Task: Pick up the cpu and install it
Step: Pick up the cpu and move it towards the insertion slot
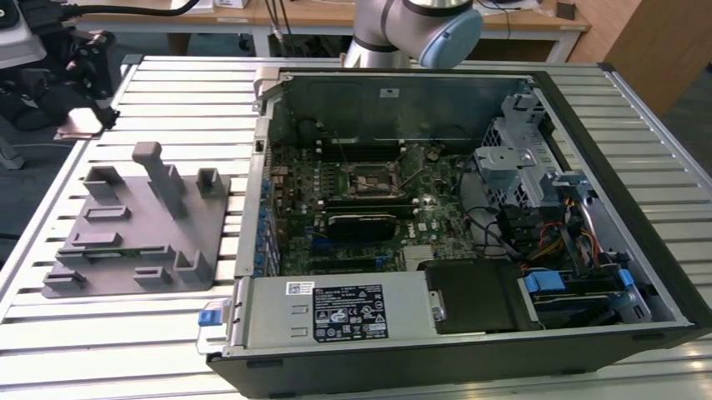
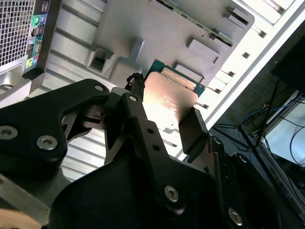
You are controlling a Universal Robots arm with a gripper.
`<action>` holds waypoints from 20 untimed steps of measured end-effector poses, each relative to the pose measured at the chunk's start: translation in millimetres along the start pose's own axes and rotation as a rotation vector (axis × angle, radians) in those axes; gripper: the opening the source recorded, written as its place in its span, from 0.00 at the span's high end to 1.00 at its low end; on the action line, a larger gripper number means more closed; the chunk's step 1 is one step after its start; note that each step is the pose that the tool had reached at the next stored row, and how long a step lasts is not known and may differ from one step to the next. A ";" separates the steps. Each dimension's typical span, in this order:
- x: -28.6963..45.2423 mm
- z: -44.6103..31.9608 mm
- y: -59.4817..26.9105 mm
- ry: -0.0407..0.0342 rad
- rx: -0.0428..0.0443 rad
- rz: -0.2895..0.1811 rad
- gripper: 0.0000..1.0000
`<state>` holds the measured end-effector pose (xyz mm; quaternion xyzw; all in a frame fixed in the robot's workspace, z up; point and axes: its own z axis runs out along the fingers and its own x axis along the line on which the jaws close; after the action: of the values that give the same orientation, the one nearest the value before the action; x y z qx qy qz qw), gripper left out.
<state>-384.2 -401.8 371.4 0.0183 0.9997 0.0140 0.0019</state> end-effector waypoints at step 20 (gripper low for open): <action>-19.7 0.2 0.7 0.0000 0.0000 0.000 0.46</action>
<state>-364.6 -401.8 371.3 0.0183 0.9997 0.0141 0.0019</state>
